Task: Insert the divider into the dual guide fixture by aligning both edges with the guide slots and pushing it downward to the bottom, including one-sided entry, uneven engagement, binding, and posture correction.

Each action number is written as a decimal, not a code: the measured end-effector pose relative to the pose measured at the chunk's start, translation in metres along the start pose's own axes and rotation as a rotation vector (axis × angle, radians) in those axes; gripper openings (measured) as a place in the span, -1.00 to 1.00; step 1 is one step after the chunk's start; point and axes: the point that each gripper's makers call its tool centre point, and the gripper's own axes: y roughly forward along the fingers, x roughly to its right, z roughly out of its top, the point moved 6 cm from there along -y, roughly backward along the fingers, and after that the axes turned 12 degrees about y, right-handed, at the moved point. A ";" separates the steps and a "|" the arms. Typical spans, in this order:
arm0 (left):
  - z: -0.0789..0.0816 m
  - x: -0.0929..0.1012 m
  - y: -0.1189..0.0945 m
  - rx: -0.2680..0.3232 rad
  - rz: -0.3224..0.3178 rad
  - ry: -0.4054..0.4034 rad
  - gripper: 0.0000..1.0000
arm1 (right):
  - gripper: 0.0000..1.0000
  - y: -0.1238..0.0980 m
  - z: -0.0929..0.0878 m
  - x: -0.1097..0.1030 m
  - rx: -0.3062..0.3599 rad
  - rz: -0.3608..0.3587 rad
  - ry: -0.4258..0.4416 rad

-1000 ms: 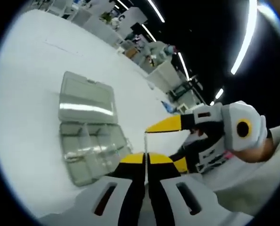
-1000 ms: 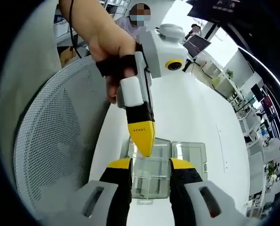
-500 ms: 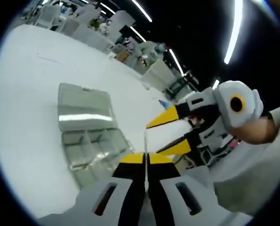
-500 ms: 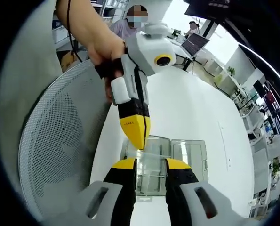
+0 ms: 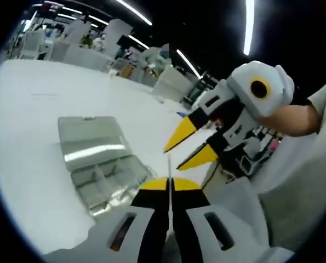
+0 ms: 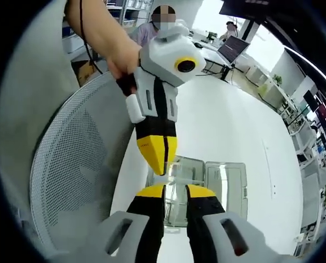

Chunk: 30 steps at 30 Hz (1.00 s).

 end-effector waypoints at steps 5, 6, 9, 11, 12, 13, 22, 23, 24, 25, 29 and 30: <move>0.000 0.001 -0.001 -0.002 -0.008 0.051 -1.00 | -0.90 -0.001 0.003 0.000 -0.006 0.042 0.019; 0.000 0.001 -0.001 -0.007 -0.010 0.070 -1.00 | -0.91 -0.001 0.003 0.000 -0.004 0.044 0.022; -0.001 0.003 -0.001 -0.010 -0.012 0.105 -1.00 | -0.91 -0.001 0.004 -0.001 -0.003 0.075 0.035; 0.000 0.004 -0.001 -0.011 -0.014 0.130 -1.00 | -0.93 0.000 0.005 -0.002 -0.003 0.093 0.043; 0.000 0.004 -0.001 -0.011 -0.015 0.144 -1.00 | -0.94 0.000 0.005 -0.002 -0.003 0.096 0.048; 0.001 0.005 -0.001 -0.009 -0.017 0.160 -1.00 | -0.95 0.001 0.005 -0.002 -0.006 0.105 0.059; 0.000 0.007 -0.001 -0.027 -0.020 0.245 -1.00 | -1.00 0.002 0.006 -0.003 -0.025 0.151 0.078; 0.000 0.007 -0.001 -0.029 -0.020 0.255 -1.00 | -1.00 0.002 0.005 -0.003 -0.030 0.157 0.070; 0.000 0.007 -0.001 -0.030 -0.020 0.261 -1.00 | -1.00 0.002 0.005 -0.004 -0.037 0.162 0.070; -0.001 0.008 -0.001 -0.034 -0.022 0.271 -1.00 | -1.00 0.002 0.005 -0.004 -0.041 0.165 0.072; -0.001 0.008 0.000 -0.042 -0.028 0.299 -1.00 | -1.00 0.005 0.003 -0.005 -0.059 0.182 0.067; -0.001 0.009 0.000 -0.044 -0.028 0.307 -1.00 | -1.00 0.006 0.003 -0.005 -0.063 0.188 0.067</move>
